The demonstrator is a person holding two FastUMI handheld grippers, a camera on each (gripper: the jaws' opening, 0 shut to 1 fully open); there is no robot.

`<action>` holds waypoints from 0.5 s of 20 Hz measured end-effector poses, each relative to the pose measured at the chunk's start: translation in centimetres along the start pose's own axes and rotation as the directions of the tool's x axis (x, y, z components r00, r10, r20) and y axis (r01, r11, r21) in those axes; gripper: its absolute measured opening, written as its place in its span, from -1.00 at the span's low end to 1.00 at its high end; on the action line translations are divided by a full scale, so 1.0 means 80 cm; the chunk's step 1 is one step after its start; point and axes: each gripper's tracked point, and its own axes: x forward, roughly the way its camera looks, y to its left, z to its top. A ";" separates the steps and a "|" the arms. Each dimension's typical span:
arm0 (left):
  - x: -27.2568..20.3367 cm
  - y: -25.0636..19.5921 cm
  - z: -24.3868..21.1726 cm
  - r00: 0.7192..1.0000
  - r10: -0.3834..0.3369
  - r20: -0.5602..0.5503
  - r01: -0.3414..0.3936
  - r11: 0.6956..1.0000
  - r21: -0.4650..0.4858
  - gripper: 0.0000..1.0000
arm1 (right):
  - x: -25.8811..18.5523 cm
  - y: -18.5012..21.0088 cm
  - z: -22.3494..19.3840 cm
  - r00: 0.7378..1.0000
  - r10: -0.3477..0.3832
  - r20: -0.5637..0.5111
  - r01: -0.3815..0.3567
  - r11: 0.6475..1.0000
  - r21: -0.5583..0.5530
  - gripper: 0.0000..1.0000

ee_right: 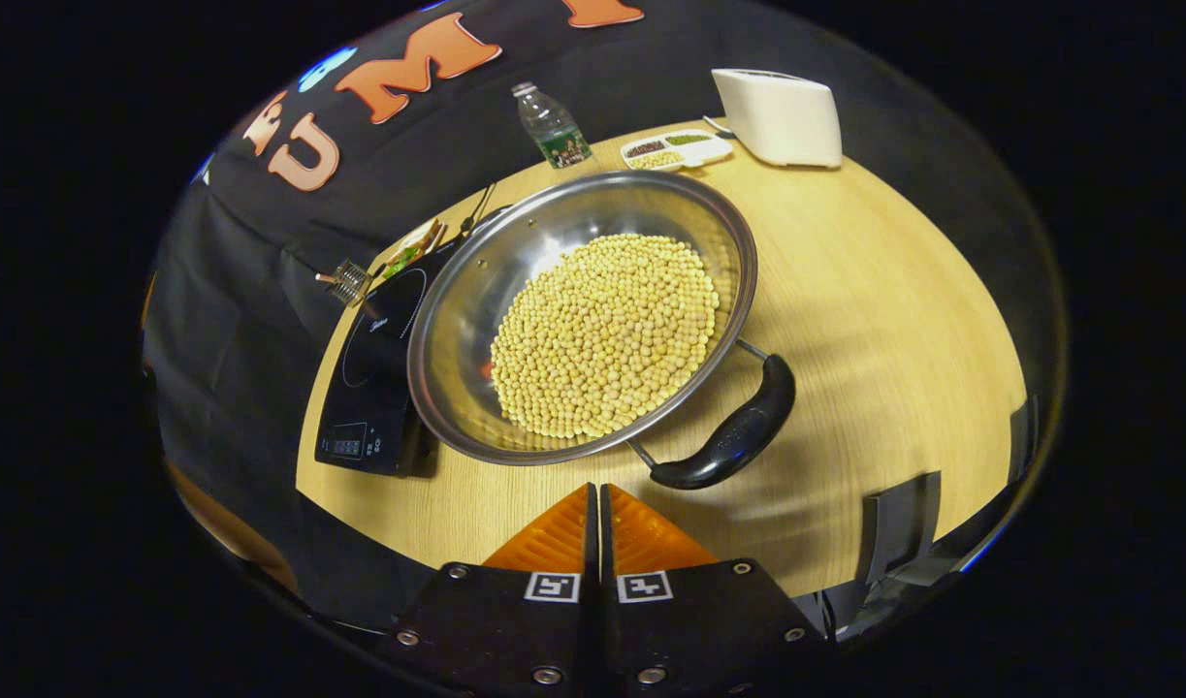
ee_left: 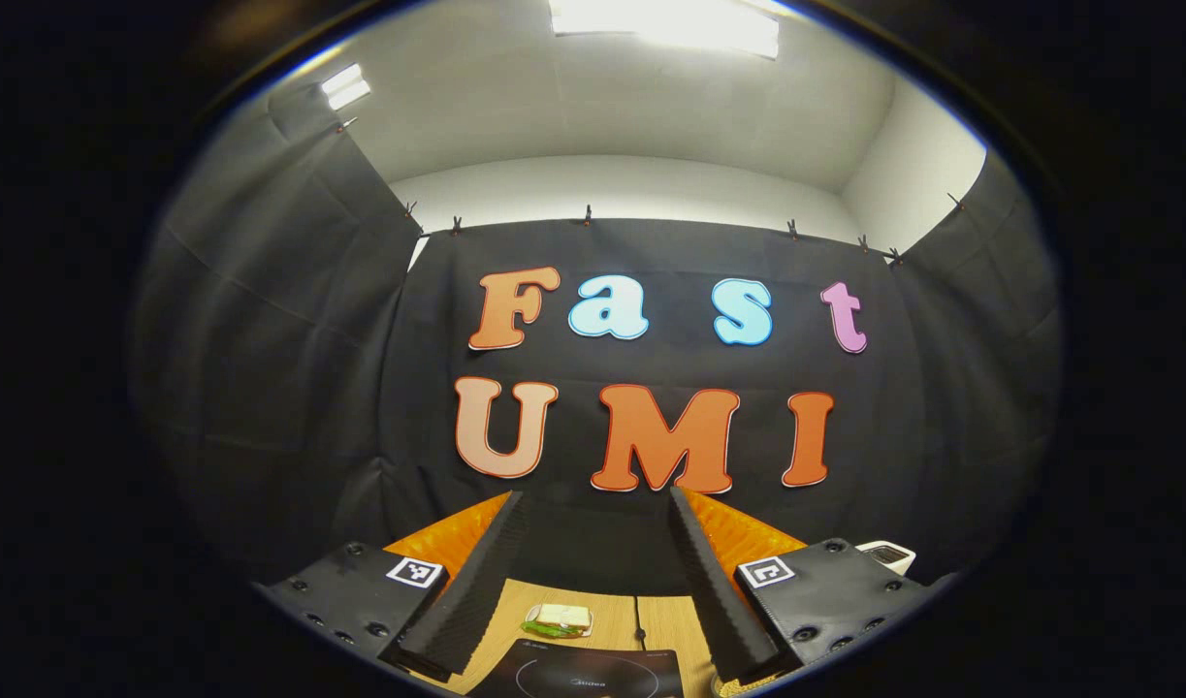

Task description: First push the handle of the pot to place it horizontally, then grasp the pot with both hands and set it on the induction cooktop.

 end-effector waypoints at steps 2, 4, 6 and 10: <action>0.002 0.004 -0.005 1.000 0.005 -0.009 -0.005 1.000 0.000 0.93 | 0.009 -0.006 0.002 1.000 -0.001 -0.026 0.002 0.999 0.047 -0.99; 0.004 0.009 -0.012 1.000 0.009 -0.026 -0.009 1.000 0.003 0.90 | 0.014 -0.015 0.006 0.999 -0.013 -0.036 0.016 0.997 0.079 -1.00; 0.004 0.013 -0.018 0.999 0.017 -0.039 -0.016 1.000 0.011 0.91 | 0.017 -0.027 0.015 0.999 -0.033 -0.031 0.036 0.994 0.102 -0.99; 0.009 0.020 -0.025 0.999 0.028 -0.046 -0.027 1.000 0.016 0.92 | 0.021 -0.047 0.029 0.997 -0.068 -0.028 0.071 0.984 0.162 -0.99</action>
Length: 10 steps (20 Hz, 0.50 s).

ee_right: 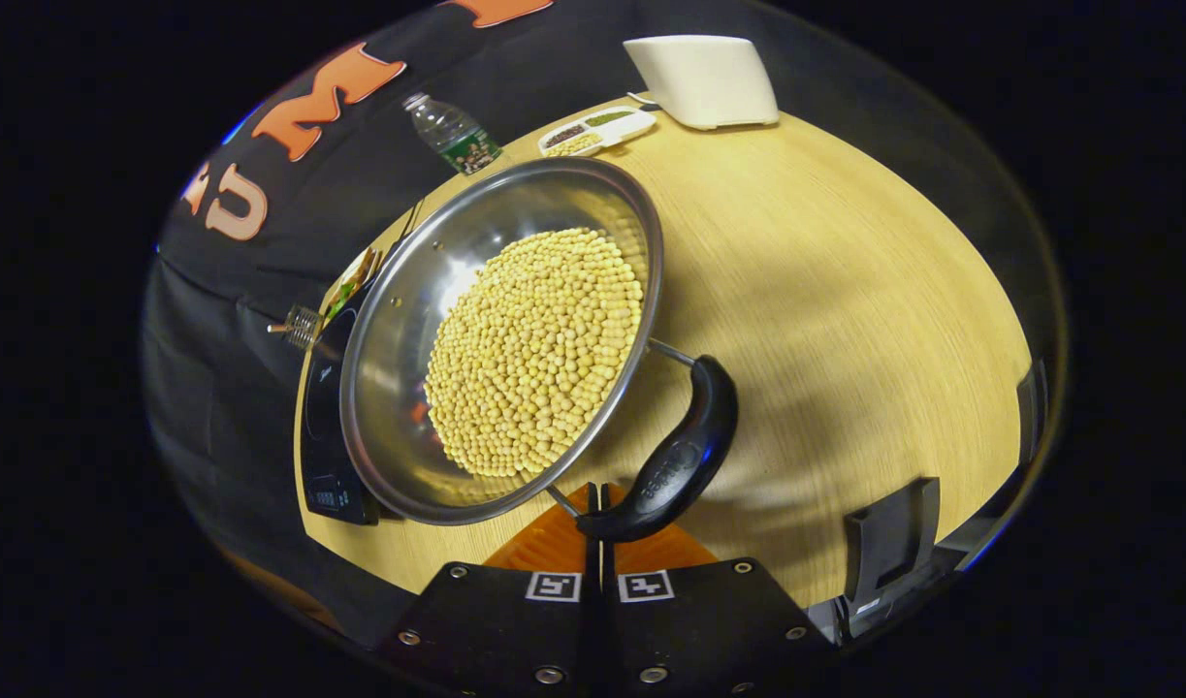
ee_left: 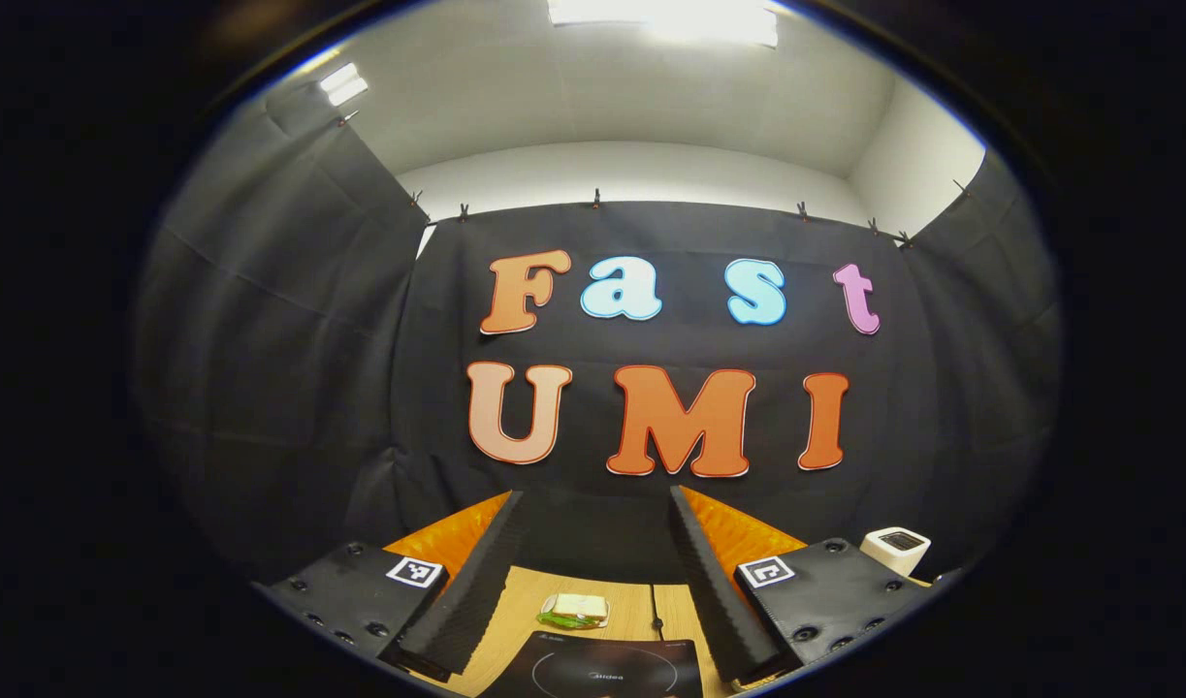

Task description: First push the handle of the pot to place it horizontally, then grasp the pot with both hands and set it on the induction cooktop.

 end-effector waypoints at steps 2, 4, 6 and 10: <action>0.002 -0.004 -0.008 1.000 -0.009 -0.013 0.009 1.000 -0.006 0.93 | 0.001 -0.011 0.014 0.999 -0.032 0.020 0.032 0.999 -0.002 -1.00; 0.005 -0.007 -0.015 0.999 -0.018 -0.027 0.018 1.000 -0.008 0.90 | -0.002 -0.018 0.025 0.998 -0.047 0.038 0.048 0.999 0.000 -1.00; 0.005 -0.005 -0.024 0.999 -0.017 -0.043 0.017 1.000 0.000 0.91 | -0.003 -0.024 0.043 0.996 -0.068 0.060 0.067 0.998 0.014 -1.00; 0.008 0.004 -0.035 0.997 -0.002 -0.071 0.003 1.000 0.015 0.91 | -0.002 -0.042 0.067 0.993 -0.094 0.076 0.091 0.995 0.041 -0.99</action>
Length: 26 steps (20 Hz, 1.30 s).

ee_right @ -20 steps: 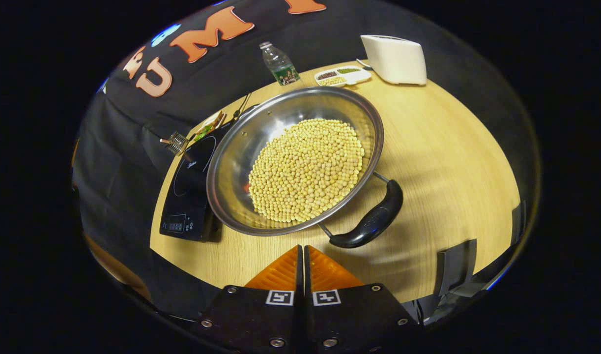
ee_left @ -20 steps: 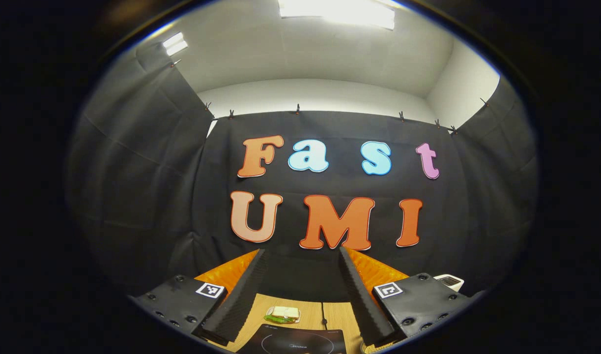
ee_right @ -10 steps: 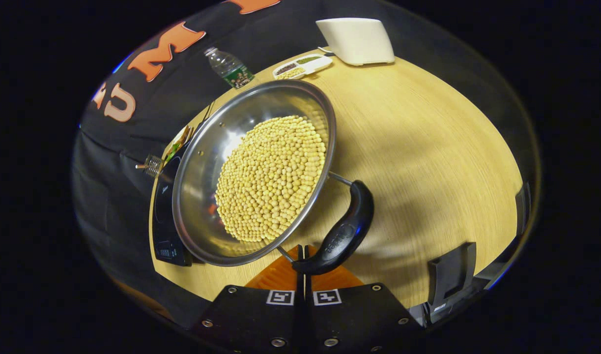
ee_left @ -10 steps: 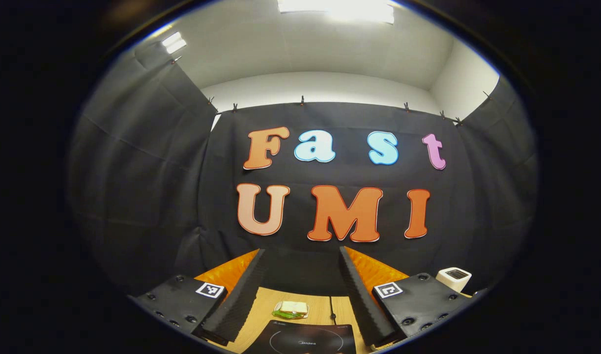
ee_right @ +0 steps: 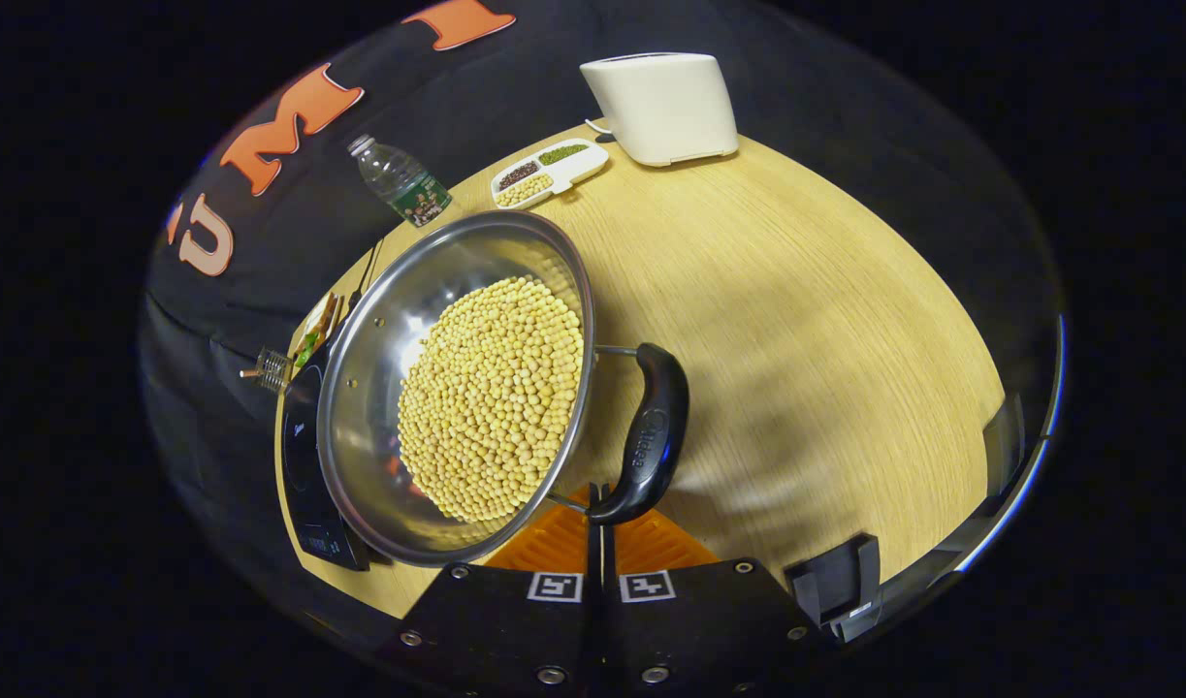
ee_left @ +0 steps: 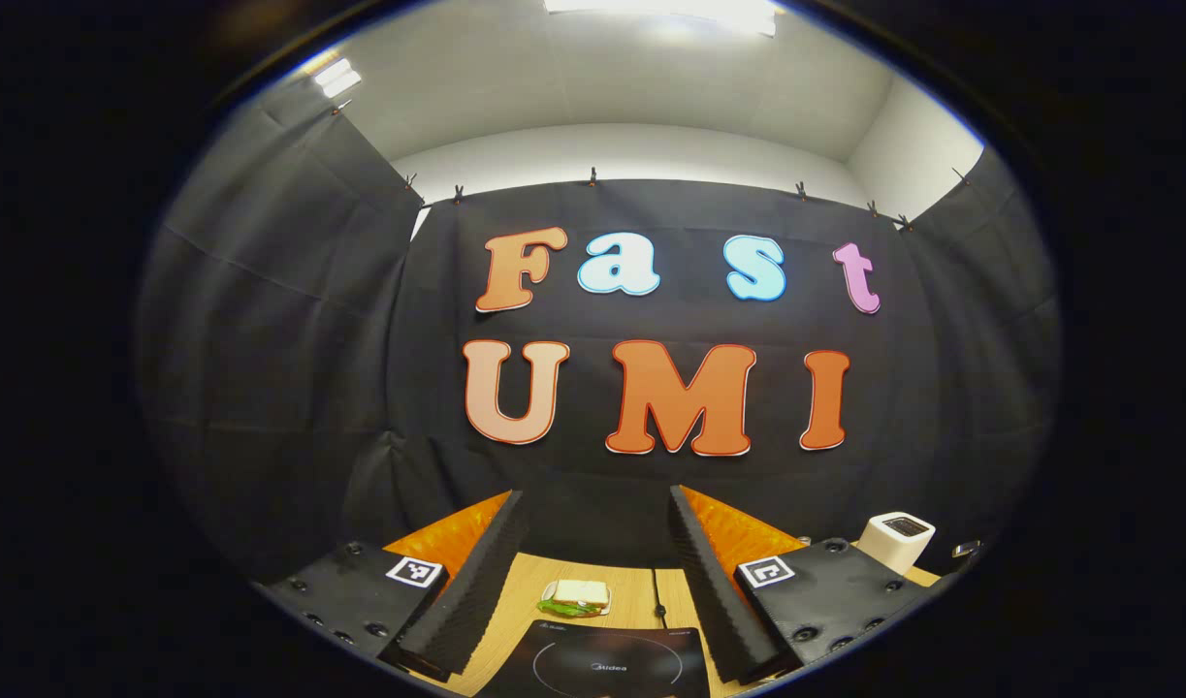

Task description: First push the handle of the pot to place it horizontally, then grasp the pot with both hands and set it on the induction cooktop.

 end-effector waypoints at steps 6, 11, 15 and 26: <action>0.001 0.011 -0.012 1.000 0.017 -0.025 -0.017 1.000 0.024 0.91 | 0.014 -0.009 0.041 0.998 -0.047 0.028 0.047 0.999 0.020 -1.00; 0.005 0.013 -0.032 0.997 0.003 -0.071 -0.001 1.000 0.029 0.90 | 0.022 -0.020 0.074 0.994 -0.091 0.060 0.090 0.996 0.018 -0.99; 0.004 0.006 -0.053 0.992 -0.028 -0.125 0.032 0.999 0.026 0.87 | 0.026 -0.022 0.096 0.993 -0.102 0.064 0.100 0.994 0.039 -1.00; -0.007 -0.024 -0.101 0.969 -0.090 -0.231 0.100 0.995 0.030 0.87 | 0.033 -0.018 0.157 0.981 -0.161 0.110 0.162 0.987 -0.002 -1.00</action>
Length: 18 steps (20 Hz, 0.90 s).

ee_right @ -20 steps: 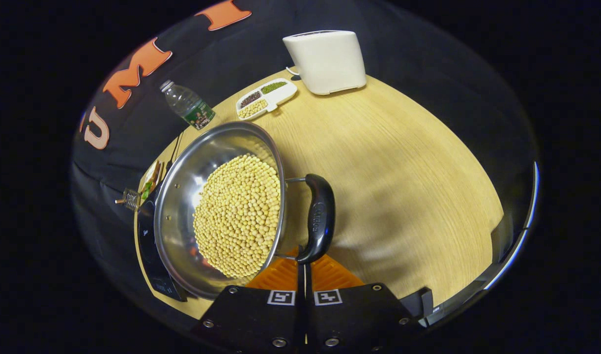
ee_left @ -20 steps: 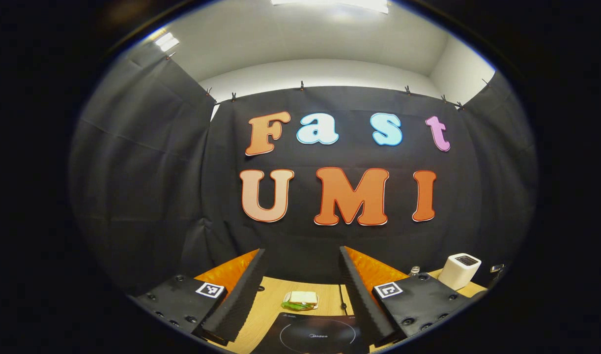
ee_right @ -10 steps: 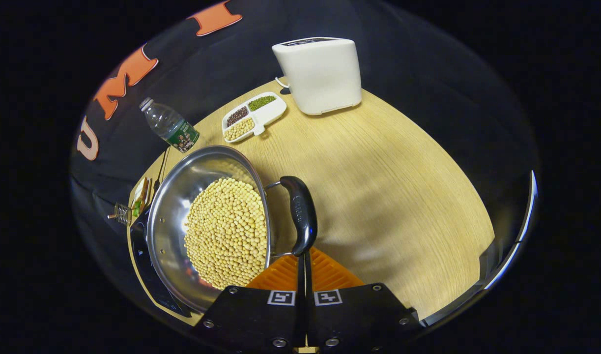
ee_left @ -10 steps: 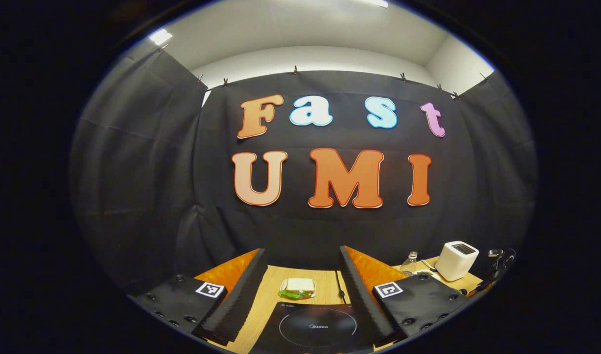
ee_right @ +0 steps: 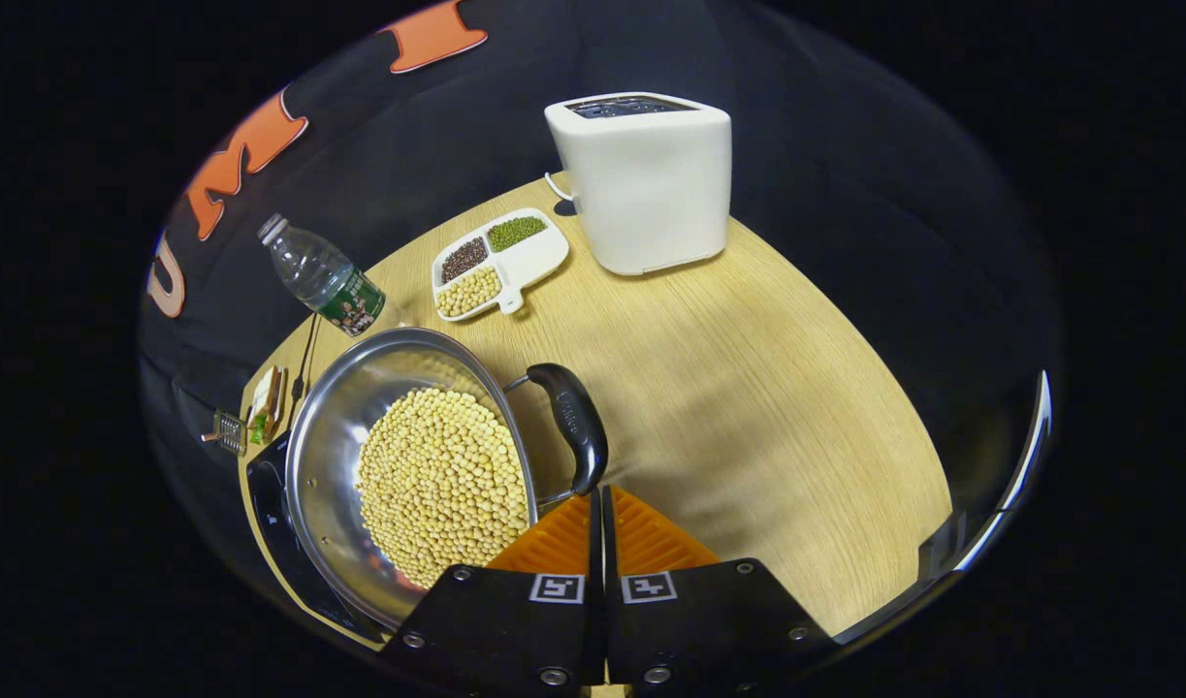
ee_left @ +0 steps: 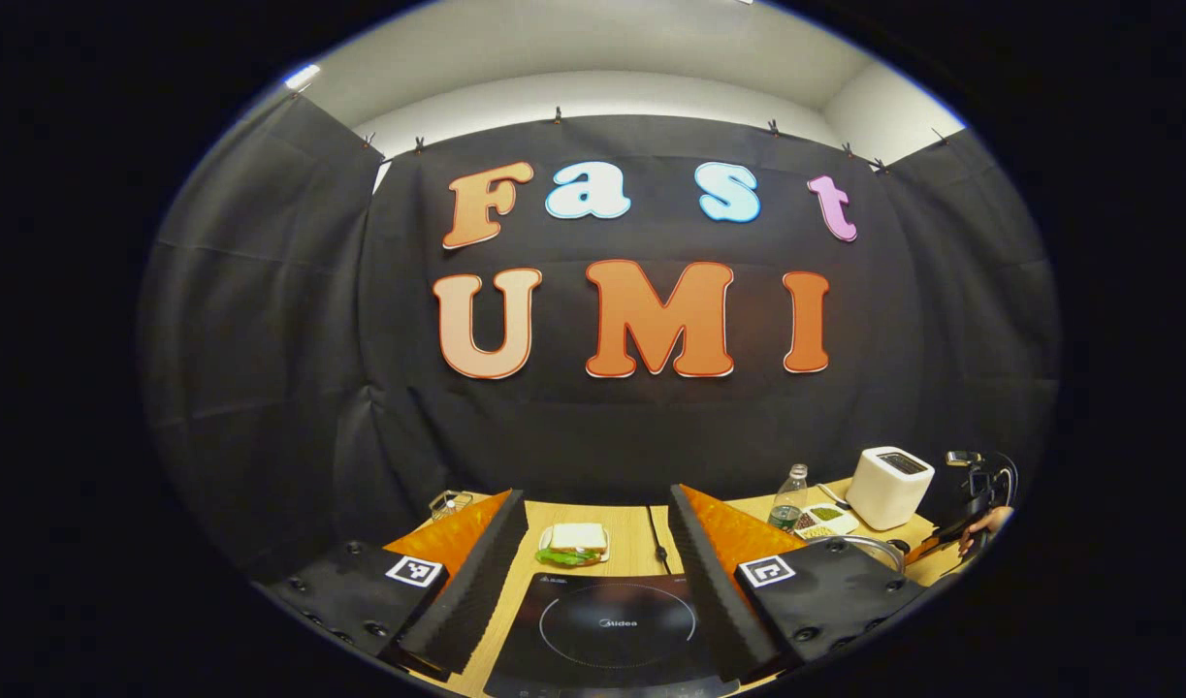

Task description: First push the handle of the pot to place it horizontally, then grasp the pot with both hands and set it on the induction cooktop.

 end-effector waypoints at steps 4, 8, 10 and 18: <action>0.008 -0.028 -0.040 0.995 -0.048 -0.092 0.047 0.999 -0.008 0.94 | 0.004 0.007 0.006 1.000 0.006 0.011 -0.005 0.998 -0.068 -1.00; 0.025 -0.052 -0.087 0.976 -0.080 -0.201 0.080 0.997 -0.010 0.94 | -0.023 0.011 0.017 0.997 0.054 0.055 -0.047 0.992 -0.118 -0.96; 0.033 -0.070 -0.111 0.959 -0.110 -0.261 0.107 0.994 -0.028 0.89 | -0.039 0.013 0.034 0.992 0.088 0.095 -0.076 0.989 -0.125 -0.82; 0.062 -0.144 -0.198 0.882 -0.180 -0.437 0.149 0.983 -0.104 0.92 | -0.055 0.027 0.057 0.980 0.107 0.165 -0.068 0.972 -0.227 0.30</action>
